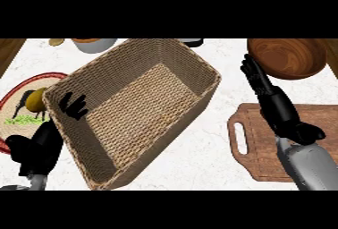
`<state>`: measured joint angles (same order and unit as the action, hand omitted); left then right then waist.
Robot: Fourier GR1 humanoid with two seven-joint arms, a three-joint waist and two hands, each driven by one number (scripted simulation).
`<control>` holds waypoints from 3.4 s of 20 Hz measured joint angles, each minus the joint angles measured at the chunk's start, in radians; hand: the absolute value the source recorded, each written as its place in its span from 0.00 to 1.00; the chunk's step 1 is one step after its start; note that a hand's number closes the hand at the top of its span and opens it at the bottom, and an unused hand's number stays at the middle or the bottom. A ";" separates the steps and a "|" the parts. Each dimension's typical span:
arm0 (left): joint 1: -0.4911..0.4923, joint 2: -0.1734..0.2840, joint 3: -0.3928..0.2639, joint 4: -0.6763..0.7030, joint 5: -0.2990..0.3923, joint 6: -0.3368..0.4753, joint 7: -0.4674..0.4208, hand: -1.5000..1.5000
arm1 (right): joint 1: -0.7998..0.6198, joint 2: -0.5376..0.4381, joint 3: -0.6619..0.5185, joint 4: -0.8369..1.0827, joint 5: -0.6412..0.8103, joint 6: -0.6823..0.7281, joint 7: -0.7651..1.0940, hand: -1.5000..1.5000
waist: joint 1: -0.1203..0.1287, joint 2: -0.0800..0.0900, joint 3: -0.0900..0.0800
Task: Pick the sweet potato from the cutting board and place it in the basket
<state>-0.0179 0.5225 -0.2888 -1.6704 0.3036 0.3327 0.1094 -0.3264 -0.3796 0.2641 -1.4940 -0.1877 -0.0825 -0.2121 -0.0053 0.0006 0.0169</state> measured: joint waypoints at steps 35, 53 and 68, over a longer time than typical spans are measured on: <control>-0.020 0.131 0.090 0.025 -0.130 -0.108 -0.129 0.50 | -0.310 -0.471 0.561 -0.504 0.850 0.809 0.421 0.00 | -0.013 -0.016 -0.023; -0.097 0.068 0.168 0.072 -0.152 -0.161 -0.130 0.50 | -0.383 -0.396 0.555 -0.393 0.913 1.103 0.495 0.00 | 0.019 -0.009 -0.012; -0.083 0.031 0.220 0.077 -0.172 -0.211 -0.134 0.50 | -0.334 -0.471 0.638 -0.126 1.181 0.862 0.269 0.00 | 0.020 -0.008 -0.013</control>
<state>-0.1007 0.5534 -0.0688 -1.5938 0.1313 0.1217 -0.0242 -0.6600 -0.8508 0.9021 -1.6205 0.9929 0.7798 0.0565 0.0145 -0.0070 0.0037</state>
